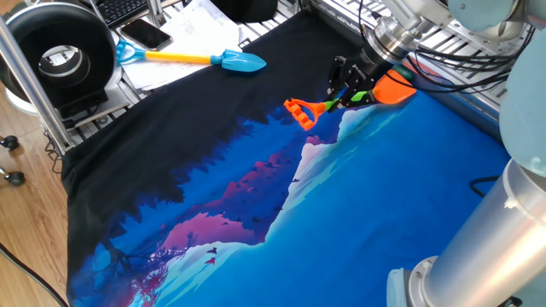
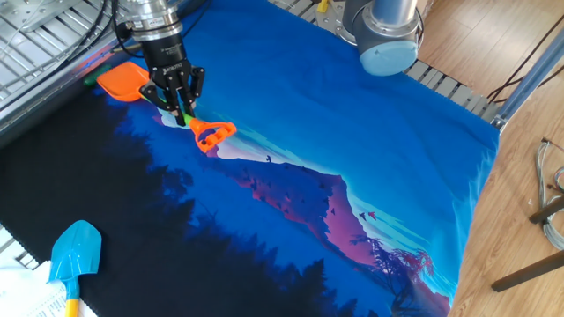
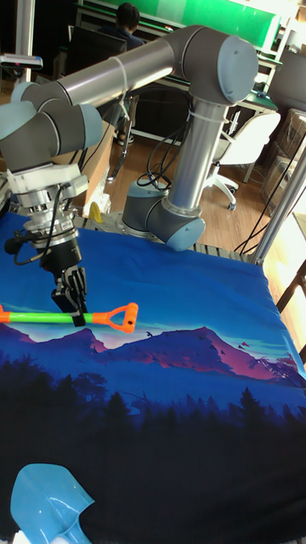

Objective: Use a shovel to scoop up an object

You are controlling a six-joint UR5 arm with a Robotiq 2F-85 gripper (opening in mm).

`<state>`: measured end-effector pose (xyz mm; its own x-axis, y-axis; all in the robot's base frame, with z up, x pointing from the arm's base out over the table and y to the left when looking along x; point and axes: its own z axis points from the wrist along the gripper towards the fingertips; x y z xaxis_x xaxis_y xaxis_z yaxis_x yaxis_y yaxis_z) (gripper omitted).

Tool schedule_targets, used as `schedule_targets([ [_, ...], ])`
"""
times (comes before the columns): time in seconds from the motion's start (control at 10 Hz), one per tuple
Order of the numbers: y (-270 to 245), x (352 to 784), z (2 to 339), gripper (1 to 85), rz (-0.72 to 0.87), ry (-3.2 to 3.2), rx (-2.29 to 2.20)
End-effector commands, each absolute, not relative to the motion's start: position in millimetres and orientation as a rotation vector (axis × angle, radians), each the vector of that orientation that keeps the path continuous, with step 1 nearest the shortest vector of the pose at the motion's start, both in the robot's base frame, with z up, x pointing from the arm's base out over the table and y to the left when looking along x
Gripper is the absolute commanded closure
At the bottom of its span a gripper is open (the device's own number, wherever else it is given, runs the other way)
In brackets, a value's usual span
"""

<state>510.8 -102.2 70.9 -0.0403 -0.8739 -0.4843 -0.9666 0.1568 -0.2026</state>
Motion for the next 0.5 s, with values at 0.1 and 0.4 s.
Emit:
schedule_targets([
  [0.1, -89.6, 517.3, 83.9, 83.7, 0.281, 1.917, -1.723],
  [0.4, -86.4, 518.4, 88.4, 83.3, 0.283, 1.912, -1.713],
])
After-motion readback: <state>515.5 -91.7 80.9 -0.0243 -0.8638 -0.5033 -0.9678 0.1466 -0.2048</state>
